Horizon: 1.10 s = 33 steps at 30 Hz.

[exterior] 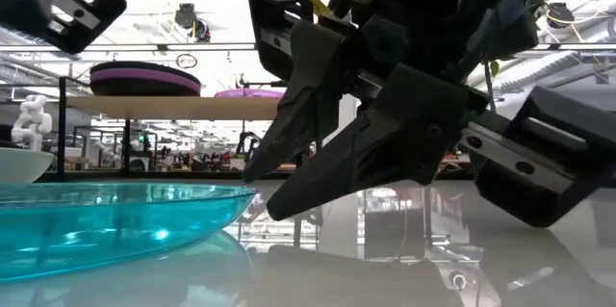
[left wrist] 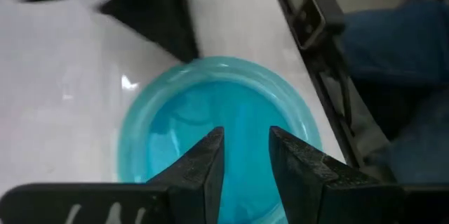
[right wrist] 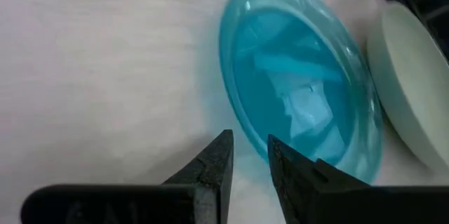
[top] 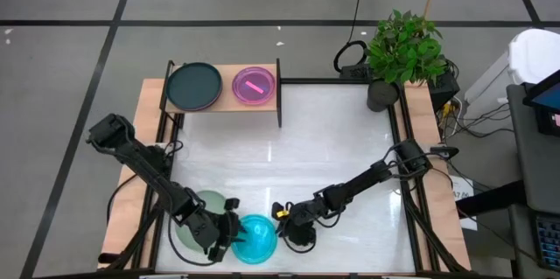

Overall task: Place and stack plates onto a shelf
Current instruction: Stack the blue transparent plate on top of the pink transparent plate on the shelf

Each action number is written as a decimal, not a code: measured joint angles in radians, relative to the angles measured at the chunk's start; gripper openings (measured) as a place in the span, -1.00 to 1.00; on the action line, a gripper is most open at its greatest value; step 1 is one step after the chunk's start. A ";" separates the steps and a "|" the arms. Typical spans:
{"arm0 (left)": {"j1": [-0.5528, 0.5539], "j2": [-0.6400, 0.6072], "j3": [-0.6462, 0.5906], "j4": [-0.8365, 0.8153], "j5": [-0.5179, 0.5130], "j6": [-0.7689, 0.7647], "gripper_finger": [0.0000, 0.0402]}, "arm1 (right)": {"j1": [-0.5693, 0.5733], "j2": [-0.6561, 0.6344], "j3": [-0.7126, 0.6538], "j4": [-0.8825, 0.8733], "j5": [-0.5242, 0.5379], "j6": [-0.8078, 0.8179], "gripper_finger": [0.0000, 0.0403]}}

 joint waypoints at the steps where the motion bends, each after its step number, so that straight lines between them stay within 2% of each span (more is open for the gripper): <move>1: 0.000 0.012 0.000 0.016 0.015 0.019 -0.44 | 0.000 -0.008 0.000 -0.010 0.018 0.006 -0.63; 5: 0.008 0.049 0.001 0.083 0.063 0.080 -0.59 | -0.001 -0.028 -0.001 -0.056 0.046 0.010 -0.63; 8: 0.014 0.065 0.002 0.084 0.063 0.096 -0.68 | -0.001 -0.029 -0.001 -0.063 0.096 0.059 -0.63; 13: 0.018 0.100 0.002 0.082 0.063 0.103 -0.79 | 0.006 -0.029 -0.001 -0.068 0.105 0.155 -0.63; 25: 0.035 0.175 0.002 0.081 0.036 0.100 -0.82 | 0.041 -0.049 0.001 -0.100 0.116 0.240 -0.63; 30: 0.055 0.189 0.002 0.080 0.036 0.112 -0.82 | 0.060 -0.114 0.002 -0.199 0.208 0.291 -0.63; 33: 0.071 0.191 0.002 0.078 0.036 0.115 -0.82 | 0.062 -0.155 0.002 -0.250 0.211 0.323 -0.63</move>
